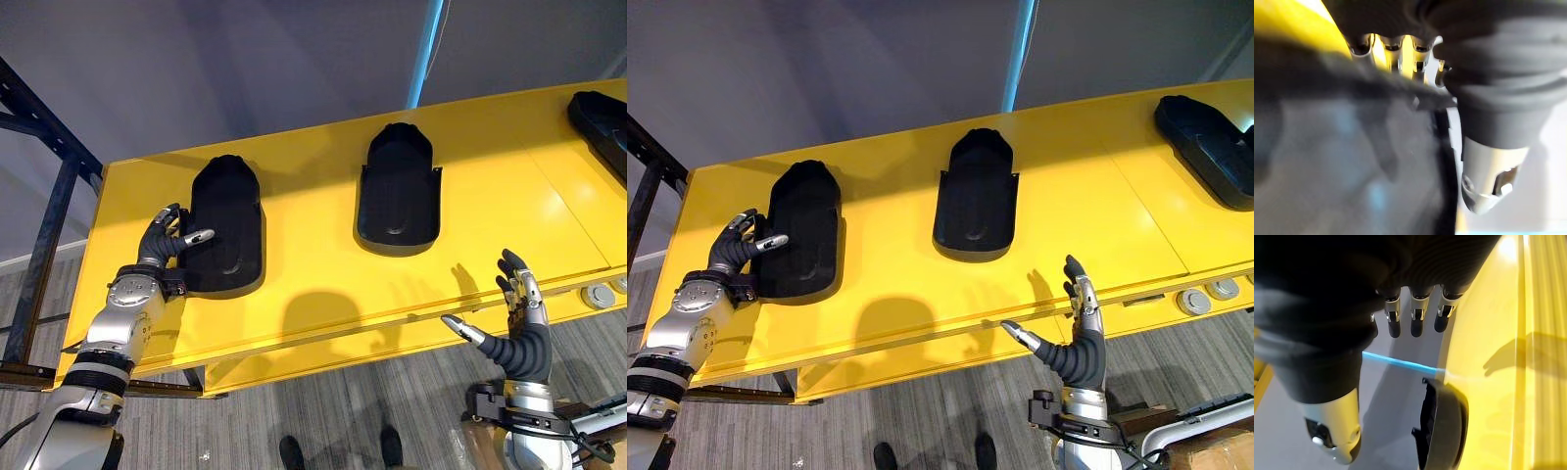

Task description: Walk over and take plastic housings, then place them on the shelf

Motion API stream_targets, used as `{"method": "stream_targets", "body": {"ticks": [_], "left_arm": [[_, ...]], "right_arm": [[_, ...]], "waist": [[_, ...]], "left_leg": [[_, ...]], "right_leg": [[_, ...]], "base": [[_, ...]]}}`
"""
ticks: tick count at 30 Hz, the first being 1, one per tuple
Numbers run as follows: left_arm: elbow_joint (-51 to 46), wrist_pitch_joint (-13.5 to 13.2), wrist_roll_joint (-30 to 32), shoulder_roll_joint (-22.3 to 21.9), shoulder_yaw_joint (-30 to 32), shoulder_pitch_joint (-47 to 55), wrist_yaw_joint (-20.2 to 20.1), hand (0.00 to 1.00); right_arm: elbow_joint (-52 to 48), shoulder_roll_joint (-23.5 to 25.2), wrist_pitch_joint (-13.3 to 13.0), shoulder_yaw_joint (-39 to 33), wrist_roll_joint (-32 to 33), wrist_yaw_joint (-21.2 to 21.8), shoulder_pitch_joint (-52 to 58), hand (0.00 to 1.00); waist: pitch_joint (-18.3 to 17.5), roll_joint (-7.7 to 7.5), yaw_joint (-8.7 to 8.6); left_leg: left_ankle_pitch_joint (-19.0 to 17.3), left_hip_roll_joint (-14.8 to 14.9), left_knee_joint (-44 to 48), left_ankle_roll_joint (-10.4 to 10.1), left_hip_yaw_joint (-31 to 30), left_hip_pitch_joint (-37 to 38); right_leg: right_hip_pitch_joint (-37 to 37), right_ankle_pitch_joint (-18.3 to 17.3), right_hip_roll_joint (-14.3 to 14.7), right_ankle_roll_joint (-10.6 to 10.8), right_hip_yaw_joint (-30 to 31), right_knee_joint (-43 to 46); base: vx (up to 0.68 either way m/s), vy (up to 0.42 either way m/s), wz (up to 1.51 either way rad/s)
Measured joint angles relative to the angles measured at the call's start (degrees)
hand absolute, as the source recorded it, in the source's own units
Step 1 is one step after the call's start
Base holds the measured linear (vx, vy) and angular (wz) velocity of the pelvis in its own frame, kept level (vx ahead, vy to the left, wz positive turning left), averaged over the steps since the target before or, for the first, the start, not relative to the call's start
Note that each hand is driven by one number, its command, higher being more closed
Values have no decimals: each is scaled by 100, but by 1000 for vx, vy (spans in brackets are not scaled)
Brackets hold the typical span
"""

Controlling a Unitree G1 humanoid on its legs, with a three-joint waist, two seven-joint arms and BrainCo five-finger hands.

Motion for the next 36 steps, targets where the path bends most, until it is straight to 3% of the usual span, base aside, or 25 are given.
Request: {"method": "stream_targets", "body": {"ticks": [9,14,16,17,20,21,22,24,28,29,32,36], "left_arm": [[-261,-46,109,1,109,-152,284,0],[39,-27,1247,-59,849,-384,391,0],[-19,-2,1871,-201,1235,-442,657,0],[-506,78,2528,-549,1779,-302,979,0],[-2212,41,3391,-1224,2334,614,1457,0],[-3012,-41,3716,-1652,2412,1237,1531,0],[-3424,-111,3856,-1914,2414,1569,1575,0],[-4645,-449,4208,-2949,2176,2835,1601,0],[-5495,-675,4424,-3729,1339,4150,1543,0],[-5671,-811,4466,-3852,1029,4457,1468,100],[-5695,-1084,4542,-4046,525,4988,1308,100],[-5410,-1161,4490,-4094,267,5383,1057,100]], "right_arm": [[196,-6,1,202,0,185,14,0],[305,1,1,293,0,408,25,0],[318,0,1,291,0,470,39,0],[339,2,-3,289,-1,500,70,0],[403,6,-16,273,-4,505,119,0],[477,23,-31,220,-7,505,120,0],[497,41,-30,184,-6,506,120,0],[515,68,-44,172,-6,516,90,0],[739,175,-86,400,-4,660,-15,0],[750,206,-127,531,-3,704,-43,0],[763,215,-244,976,2,790,-73,0],[812,206,-365,1373,4,861,-89,0]], "waist": [[-158,2,-4],[-423,2,3],[-514,-2,19],[-616,-5,47],[-757,-8,84],[-841,-5,128],[-877,-7,150],[-931,-21,242],[-1054,-38,331],[-1075,-40,332],[-1141,-68,326],[-1183,-110,349]], "left_leg": [[53,2,0,7,-130,93],[69,1,0,11,-187,191],[74,2,-1,10,-224,237],[80,2,-1,11,-256,240],[87,3,-2,9,-315,253],[86,3,-4,8,-320,260],[86,3,-5,8,-324,259],[88,4,-6,1,-344,261],[90,7,-30,-9,-372,258],[88,5,-32,-12,-379,253],[86,9,-33,-16,-395,219],[91,4,-33,-18,-443,119]], "right_leg": [[158,-4,0,-1,-117,2],[282,-6,0,-1,-164,1],[355,-12,-1,3,-203,-3],[375,-25,-4,6,-241,-4],[418,-51,-5,4,-280,-8],[434,-52,-5,7,-285,-22],[439,-52,-5,7,-290,-28],[454,-52,-5,7,-308,-33],[472,-80,-5,31,-325,-36],[476,-106,-6,70,-323,-62],[466,-121,1,96,-315,-96],[397,-112,4,109,-336,-97]], "base": [[-29,9,7],[-23,11,6],[-24,11,9],[-33,11,11],[-30,9,10],[0,0,0],[-5,6,4],[-15,8,5],[-35,9,4],[-38,9,3],[-26,5,2],[-3,2,7]]}}
